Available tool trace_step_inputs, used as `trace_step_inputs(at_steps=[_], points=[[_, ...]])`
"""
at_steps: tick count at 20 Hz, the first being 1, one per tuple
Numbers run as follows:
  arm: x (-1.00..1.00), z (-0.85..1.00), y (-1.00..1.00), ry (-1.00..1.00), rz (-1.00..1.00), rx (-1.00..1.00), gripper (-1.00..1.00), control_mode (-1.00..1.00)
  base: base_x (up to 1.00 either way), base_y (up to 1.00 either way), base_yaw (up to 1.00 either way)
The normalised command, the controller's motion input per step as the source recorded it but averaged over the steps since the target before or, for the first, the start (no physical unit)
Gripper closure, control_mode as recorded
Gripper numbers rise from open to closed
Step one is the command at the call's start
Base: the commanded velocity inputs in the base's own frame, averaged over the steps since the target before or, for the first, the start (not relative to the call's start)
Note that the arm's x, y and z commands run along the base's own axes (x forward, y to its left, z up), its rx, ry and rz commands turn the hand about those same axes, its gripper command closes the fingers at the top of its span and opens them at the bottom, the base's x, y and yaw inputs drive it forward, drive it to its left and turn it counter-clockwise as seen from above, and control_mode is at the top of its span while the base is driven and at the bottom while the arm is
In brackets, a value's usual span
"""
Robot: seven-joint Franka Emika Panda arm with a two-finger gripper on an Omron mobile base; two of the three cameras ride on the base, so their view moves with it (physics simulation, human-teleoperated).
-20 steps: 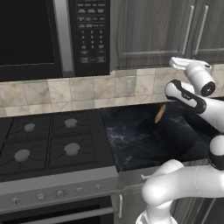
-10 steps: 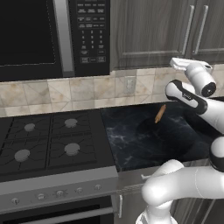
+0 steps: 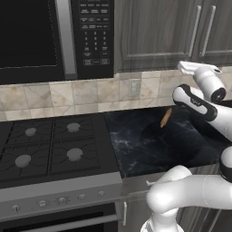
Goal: Close all open cabinet doors.
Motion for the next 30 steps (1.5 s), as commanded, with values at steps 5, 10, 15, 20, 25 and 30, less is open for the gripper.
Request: trace_step_inputs(at_steps=[5, 10, 15, 20, 25, 30], points=[[-0.17, 0.07, 0.00, 0.01, 0.00, 0.00, -1.00, -1.00, 0.00, 0.00, 0.00], [-0.22, 0.31, 0.03, 0.08, 0.00, 0.00, -1.00, -1.00, 0.00, 0.00, 0.00], [-0.48, 0.54, 0.00, 0.12, 0.00, 0.00, -1.00, -1.00, 0.00, 0.00, 0.00], [-0.66, 0.53, 0.07, 0.18, 0.00, 0.00, -1.00, -1.00, 0.00, 0.00, 0.00], [-0.79, 0.34, 0.35, 0.23, 0.00, -0.05, -1.00, -1.00, 0.00, 0.00, 0.00], [-0.90, 0.16, 0.47, 0.23, 0.00, -0.07, -1.00, -1.00, 0.00, 0.00, 0.00]])
